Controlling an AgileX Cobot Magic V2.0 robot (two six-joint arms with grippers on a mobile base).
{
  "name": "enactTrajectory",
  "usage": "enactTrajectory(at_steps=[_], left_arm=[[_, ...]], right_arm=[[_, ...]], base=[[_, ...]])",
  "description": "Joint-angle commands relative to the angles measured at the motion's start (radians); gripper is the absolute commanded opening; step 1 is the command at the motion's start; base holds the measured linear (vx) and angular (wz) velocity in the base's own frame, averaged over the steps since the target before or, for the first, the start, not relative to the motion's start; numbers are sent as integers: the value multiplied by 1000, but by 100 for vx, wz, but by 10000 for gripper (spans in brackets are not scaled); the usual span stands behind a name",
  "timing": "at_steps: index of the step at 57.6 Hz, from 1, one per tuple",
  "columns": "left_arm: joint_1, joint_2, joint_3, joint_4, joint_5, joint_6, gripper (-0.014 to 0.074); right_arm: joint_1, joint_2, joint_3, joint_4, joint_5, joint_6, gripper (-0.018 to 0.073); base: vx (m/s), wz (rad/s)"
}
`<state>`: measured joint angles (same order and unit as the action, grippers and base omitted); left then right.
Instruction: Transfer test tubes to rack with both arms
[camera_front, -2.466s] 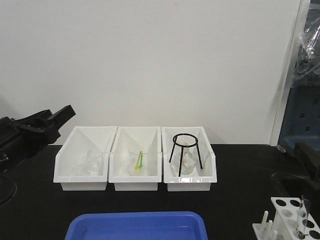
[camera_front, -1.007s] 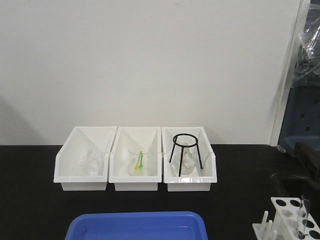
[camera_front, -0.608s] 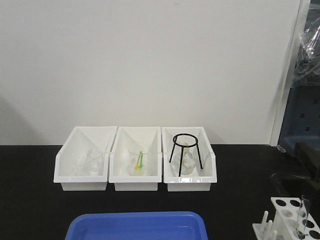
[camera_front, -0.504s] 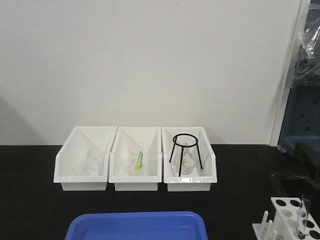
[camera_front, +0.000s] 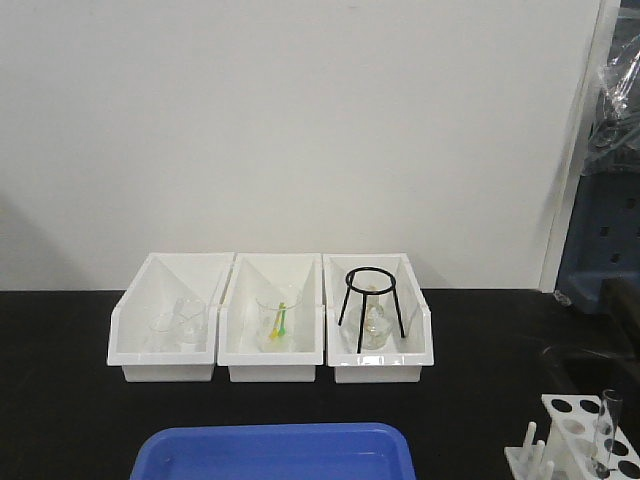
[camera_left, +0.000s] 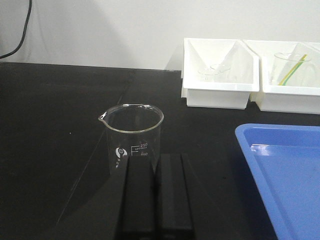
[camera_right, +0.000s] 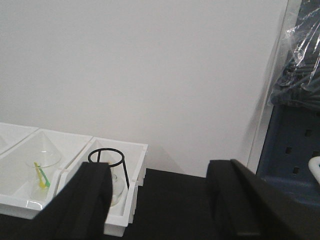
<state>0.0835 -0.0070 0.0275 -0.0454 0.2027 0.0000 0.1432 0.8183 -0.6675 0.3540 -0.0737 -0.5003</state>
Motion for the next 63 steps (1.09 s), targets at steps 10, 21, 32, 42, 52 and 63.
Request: enactTrajectory(at_steps=[10,21,32,42,52,63], left_arm=[[-2,-18,-25,-10,-76,0,-5],[-2,-18,-25,-10,-76,0,-5],[-2,-18,-25,-10,-76,0,-5],[-2,-18,-25,-10,-76,0,-5],[-2,-18,-25,-10,-76,0,-5],[-2,-18,-25,-10,-76,0,-5]], right_arm=[[-5,-165,-32,-448,162,352,207],[-5,-304,-23,-568,440,558,-10],[-5,-479,200,-595,293,564,-13],[-5,-619,408,-597,185,527,-12],[-22,-727,536,-586,207,480,-11],[-150,-815,675,-507,99,455,-10]], base=[[0,0],[0,0],[0,0],[0,0],[0,0],[0,0]])
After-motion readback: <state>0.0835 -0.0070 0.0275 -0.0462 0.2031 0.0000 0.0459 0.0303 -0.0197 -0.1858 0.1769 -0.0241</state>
